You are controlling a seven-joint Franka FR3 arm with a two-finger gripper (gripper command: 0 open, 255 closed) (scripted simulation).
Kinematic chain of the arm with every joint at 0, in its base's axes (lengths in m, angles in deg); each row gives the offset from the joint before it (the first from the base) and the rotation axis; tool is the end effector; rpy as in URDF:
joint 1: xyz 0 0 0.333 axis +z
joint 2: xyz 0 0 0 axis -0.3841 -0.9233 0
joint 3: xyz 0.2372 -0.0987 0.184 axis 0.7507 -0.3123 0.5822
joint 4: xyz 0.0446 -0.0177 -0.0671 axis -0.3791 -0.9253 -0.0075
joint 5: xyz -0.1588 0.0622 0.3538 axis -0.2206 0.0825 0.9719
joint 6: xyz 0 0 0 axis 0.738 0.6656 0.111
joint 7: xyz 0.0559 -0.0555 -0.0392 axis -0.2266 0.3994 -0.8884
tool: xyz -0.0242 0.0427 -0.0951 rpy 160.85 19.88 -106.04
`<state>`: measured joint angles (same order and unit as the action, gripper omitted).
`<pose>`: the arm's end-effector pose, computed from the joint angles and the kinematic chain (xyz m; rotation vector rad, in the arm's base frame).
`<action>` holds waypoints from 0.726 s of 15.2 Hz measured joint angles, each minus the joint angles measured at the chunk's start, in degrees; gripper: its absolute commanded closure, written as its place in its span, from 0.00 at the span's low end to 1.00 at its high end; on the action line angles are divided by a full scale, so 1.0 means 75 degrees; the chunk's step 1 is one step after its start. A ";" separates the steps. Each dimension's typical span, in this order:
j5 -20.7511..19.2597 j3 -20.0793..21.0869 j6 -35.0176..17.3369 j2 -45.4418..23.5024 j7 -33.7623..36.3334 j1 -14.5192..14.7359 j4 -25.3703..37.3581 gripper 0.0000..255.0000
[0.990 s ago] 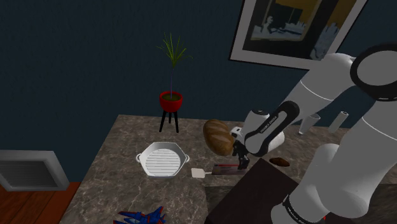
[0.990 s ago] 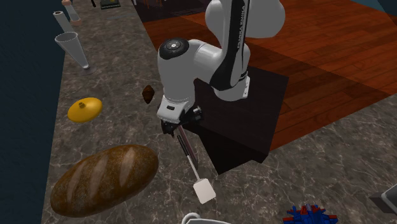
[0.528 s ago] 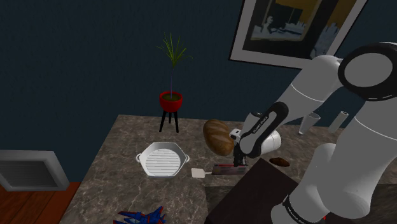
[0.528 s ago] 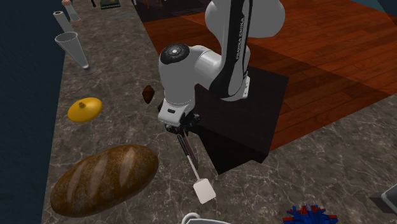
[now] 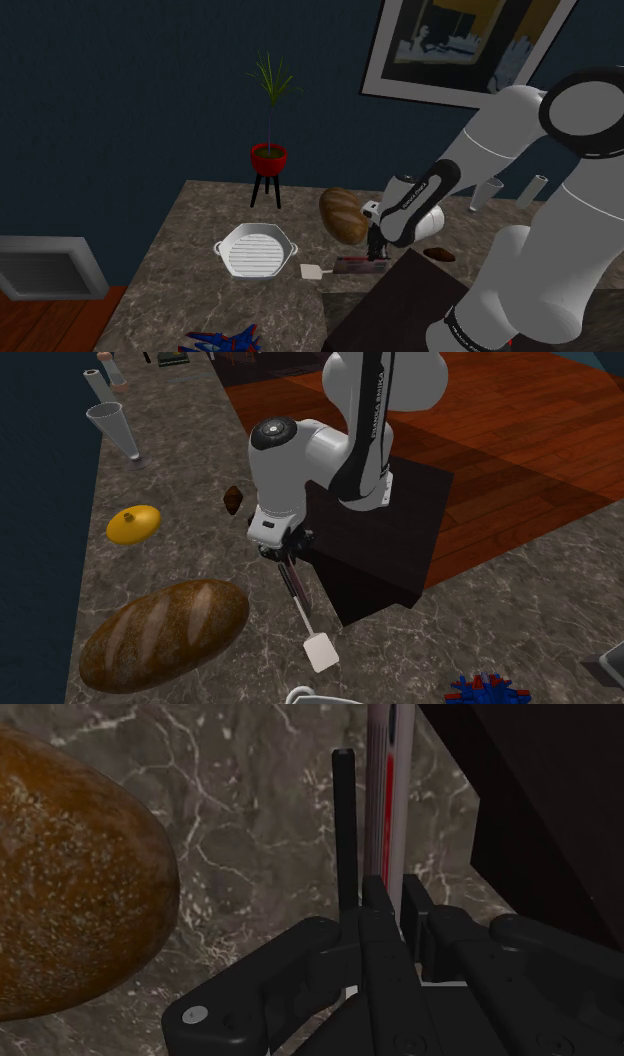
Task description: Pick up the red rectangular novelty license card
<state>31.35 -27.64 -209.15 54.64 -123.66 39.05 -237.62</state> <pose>0.3160 -0.0653 0.1816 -2.8237 -1.3719 -0.0395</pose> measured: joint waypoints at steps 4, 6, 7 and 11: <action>-0.1651 -0.0030 0.0677 0.0805 0.1135 -0.0444 -0.0056 1.00; -0.2050 0.0080 0.1043 0.1193 0.1410 -0.0660 -0.0064 1.00; -0.2173 0.0109 0.1209 0.1352 0.1469 -0.0745 -0.0054 1.00; -0.2573 0.0320 0.1954 0.2139 0.1754 -0.1047 -0.0086 1.00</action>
<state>12.05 -25.24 -194.49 70.68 -110.50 31.19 -238.27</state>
